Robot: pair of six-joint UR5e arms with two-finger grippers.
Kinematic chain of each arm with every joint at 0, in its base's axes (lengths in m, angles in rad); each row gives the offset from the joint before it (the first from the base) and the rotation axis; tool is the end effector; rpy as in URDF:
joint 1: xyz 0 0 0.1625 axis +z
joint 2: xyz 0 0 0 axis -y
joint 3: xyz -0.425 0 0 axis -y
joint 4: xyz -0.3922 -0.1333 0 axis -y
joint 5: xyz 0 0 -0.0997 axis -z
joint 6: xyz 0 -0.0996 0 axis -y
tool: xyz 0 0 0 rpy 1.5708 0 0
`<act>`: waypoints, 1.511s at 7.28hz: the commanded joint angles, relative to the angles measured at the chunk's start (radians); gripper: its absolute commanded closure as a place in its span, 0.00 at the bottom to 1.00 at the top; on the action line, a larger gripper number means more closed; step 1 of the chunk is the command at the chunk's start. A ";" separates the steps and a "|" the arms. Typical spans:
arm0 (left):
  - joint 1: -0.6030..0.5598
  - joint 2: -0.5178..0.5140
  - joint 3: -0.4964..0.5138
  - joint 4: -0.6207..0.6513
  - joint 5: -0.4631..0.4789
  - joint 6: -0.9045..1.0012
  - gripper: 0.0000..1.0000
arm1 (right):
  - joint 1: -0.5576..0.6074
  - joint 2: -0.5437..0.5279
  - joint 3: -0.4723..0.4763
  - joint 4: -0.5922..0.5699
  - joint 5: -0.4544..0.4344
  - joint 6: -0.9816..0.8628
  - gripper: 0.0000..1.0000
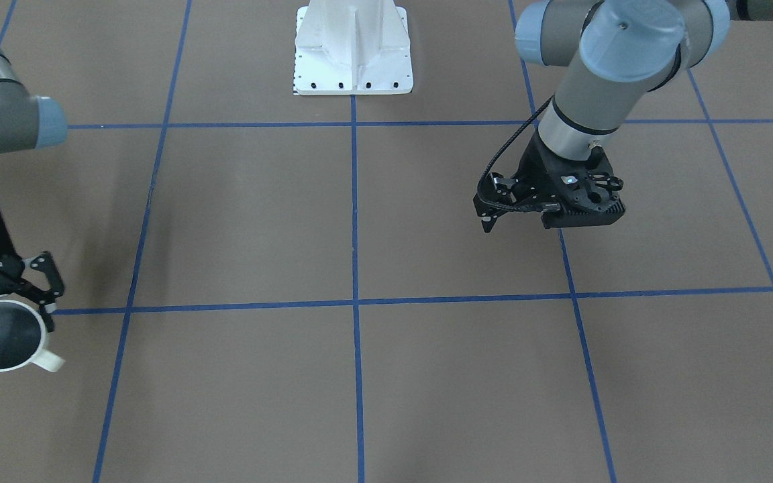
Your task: Left arm hands cup to right arm to dump lemon
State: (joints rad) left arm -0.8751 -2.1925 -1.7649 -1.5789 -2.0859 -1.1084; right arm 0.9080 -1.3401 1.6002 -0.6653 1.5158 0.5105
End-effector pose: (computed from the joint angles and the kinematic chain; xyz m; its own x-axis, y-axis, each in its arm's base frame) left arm 0.3504 -0.5511 0.2081 0.5843 -0.0941 -0.8060 0.1963 0.9802 0.0278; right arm -0.2640 -0.5638 0.4230 0.8324 -0.3495 0.4301 -0.1881 0.5519 0.8124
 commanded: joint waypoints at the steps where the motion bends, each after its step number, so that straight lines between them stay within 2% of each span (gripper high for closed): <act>1: 0.010 -0.015 0.074 -0.294 -0.002 -0.220 0.00 | -0.177 0.114 0.140 -0.265 -0.180 0.116 0.88; 2: 0.022 -0.027 0.088 -0.378 -0.005 -0.323 0.00 | -0.240 0.166 0.200 -0.366 -0.236 0.182 0.88; 3: 0.022 -0.070 0.090 -0.374 -0.087 -0.388 0.00 | -0.306 0.189 0.260 -0.466 -0.300 0.192 0.87; 6: 0.005 -0.131 0.093 -0.374 -0.234 -0.580 0.00 | -0.453 0.243 0.265 -0.510 -0.497 0.201 0.87; 9: 0.007 -0.205 0.136 -0.374 -0.240 -0.692 0.00 | -0.503 0.265 0.261 -0.543 -0.565 0.201 0.87; 11: 0.018 -0.275 0.250 -0.386 -0.240 -0.686 0.02 | -0.508 0.286 0.258 -0.563 -0.565 0.201 0.87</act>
State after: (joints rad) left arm -0.8636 -2.4257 -1.5801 -1.9587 -2.3252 -1.7942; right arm 0.4037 -1.0658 1.8599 -1.2181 0.9536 0.7118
